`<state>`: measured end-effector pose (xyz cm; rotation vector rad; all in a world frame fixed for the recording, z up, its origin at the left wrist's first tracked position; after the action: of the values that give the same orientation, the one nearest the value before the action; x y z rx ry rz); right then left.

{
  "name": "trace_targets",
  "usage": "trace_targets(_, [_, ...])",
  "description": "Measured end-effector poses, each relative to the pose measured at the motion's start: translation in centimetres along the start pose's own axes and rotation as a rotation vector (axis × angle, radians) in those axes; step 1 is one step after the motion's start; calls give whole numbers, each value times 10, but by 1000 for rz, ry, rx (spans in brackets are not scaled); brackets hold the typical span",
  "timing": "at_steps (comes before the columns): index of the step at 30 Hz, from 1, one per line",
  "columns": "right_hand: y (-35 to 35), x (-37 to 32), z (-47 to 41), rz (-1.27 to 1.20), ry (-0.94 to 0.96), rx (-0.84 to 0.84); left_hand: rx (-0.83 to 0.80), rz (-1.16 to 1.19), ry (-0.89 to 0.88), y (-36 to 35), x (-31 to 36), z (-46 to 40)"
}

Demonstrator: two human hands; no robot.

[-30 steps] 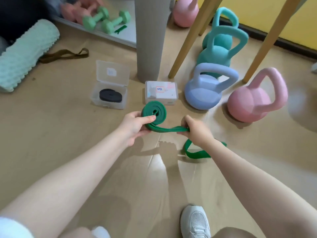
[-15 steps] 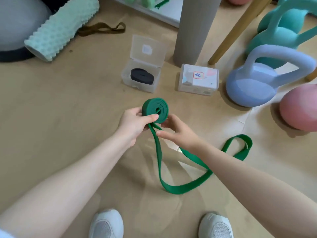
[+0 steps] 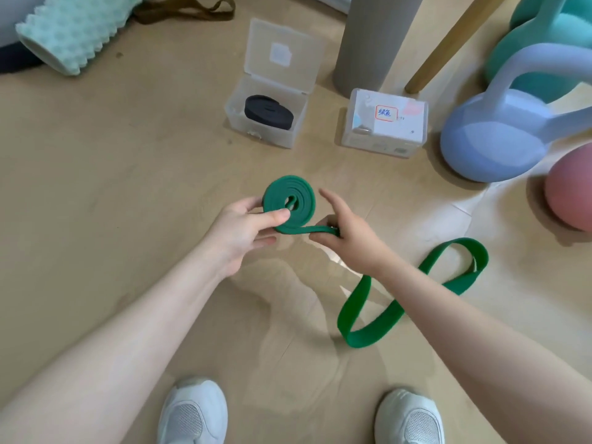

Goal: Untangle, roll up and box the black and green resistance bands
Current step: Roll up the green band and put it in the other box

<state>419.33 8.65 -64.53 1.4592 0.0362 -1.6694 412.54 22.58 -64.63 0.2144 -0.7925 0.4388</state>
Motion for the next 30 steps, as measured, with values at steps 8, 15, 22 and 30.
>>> trace_targets(8, [3,3,16,-18,9,-244,-314,-446,75,-25,-8,6])
trace_targets(15, [-5,10,20,-67,-28,-47,-244,-447,94,-22,-7,0])
trace_targets(22, [4,3,33,5,-56,389,-16,510,167,-46,-55,27])
trace_targets(30, [-20,4,34,-30,-164,367,96,430,41,-28,-45,16])
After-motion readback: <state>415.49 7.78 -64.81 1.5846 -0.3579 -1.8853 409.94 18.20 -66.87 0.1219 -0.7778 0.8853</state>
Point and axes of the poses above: each hand's wrist, its own z-axis away from the middle knuckle, its own y-axis out of the back of the hand, x = y × z, the point moved 9 cm from there along -z, towards the middle knuckle, and after that the axes turned 7 degrees about x, right-handed, at the moved point
